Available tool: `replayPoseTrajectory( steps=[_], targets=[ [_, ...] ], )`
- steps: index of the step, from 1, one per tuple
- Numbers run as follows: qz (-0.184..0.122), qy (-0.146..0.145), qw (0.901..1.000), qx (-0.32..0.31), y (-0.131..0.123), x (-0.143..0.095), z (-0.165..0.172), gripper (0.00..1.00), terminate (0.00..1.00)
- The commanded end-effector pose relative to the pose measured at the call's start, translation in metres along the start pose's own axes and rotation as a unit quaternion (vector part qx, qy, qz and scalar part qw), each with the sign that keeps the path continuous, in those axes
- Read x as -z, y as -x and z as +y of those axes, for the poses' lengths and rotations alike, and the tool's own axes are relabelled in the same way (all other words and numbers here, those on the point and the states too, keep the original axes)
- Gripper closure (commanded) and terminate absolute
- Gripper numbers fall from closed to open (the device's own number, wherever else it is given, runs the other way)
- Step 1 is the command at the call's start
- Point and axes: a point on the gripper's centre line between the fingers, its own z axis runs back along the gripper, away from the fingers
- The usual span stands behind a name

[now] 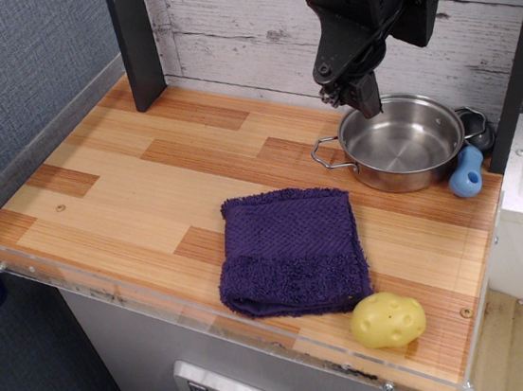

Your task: Place the object onto the table.

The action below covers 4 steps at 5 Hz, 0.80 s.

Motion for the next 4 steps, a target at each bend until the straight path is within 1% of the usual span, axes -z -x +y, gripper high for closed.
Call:
replayPoseTrajectory(
  steps=[1,2,4],
  targets=[
    [0.0,0.0,1.0,0.0,0.0,0.0,0.0,0.0,0.0],
    [0.001,-0.035,0.9989,-0.031,-0.001,0.007,-0.001,0.0,0.0],
    [-0.001,-0.076,0.9966,-0.032,0.003,0.028,-0.006,0.0,0.0]
  ],
)
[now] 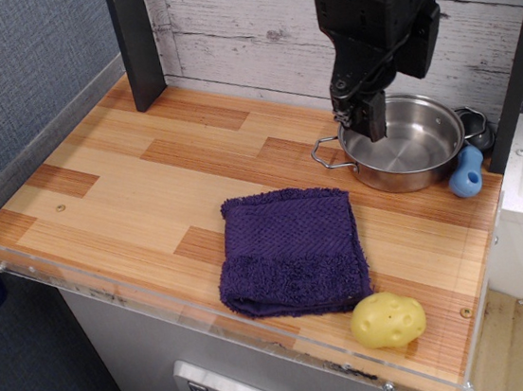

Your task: Place the object onto the table.

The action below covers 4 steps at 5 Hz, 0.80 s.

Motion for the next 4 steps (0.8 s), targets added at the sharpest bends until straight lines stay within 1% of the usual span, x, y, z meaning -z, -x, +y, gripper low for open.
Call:
replayPoseTrajectory(
  steps=[1,3,4],
  targets=[
    [-0.011,-0.035,0.9993,0.005,-0.001,0.013,-0.011,0.0,0.0],
    [-0.001,-0.068,0.9977,0.005,-0.001,0.037,0.002,0.0,0.0],
    [-0.001,-0.079,0.9968,0.013,0.0,0.05,0.008,0.0,0.0]
  ],
)
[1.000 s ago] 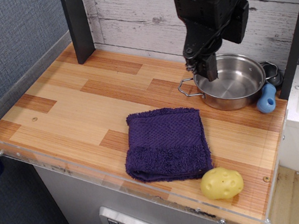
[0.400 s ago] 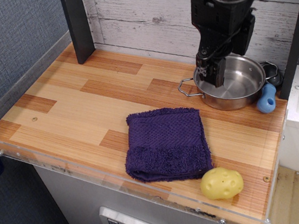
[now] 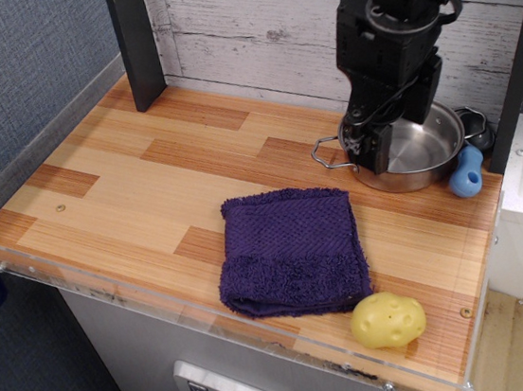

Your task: Place the object onto the table.

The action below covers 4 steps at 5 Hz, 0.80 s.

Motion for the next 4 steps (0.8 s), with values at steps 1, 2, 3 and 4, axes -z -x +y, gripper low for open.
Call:
replayPoseTrajectory(
  steps=[1,2,3,4],
  targets=[
    [0.001,0.011,0.9999,0.007,-0.006,0.013,-0.004,0.0,0.0],
    [0.008,0.009,0.9999,0.006,0.001,0.024,-0.019,0.0,0.0],
    [0.017,-0.002,0.9998,0.01,0.007,0.033,-0.026,0.0,0.0],
    [0.023,-0.006,0.9996,0.014,0.01,0.04,-0.028,0.0,0.0]
  ],
)
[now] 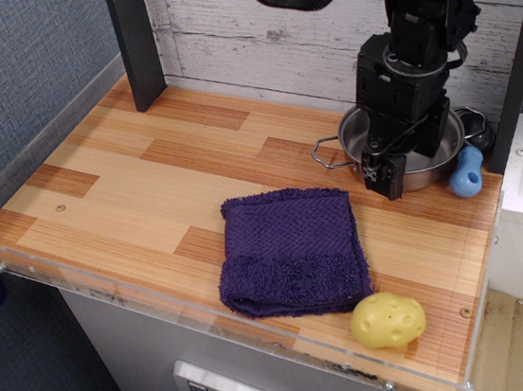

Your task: Place the object onto the table.

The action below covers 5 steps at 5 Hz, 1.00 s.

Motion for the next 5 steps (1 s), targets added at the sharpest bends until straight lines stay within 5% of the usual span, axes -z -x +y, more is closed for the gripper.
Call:
replayPoseTrajectory(
  steps=[1,5],
  targets=[
    [-0.004,0.013,0.9999,0.004,0.003,-0.007,-0.008,1.0,0.0],
    [-0.018,0.033,0.9993,0.007,0.007,-0.027,-0.011,1.0,0.0]
  ],
)
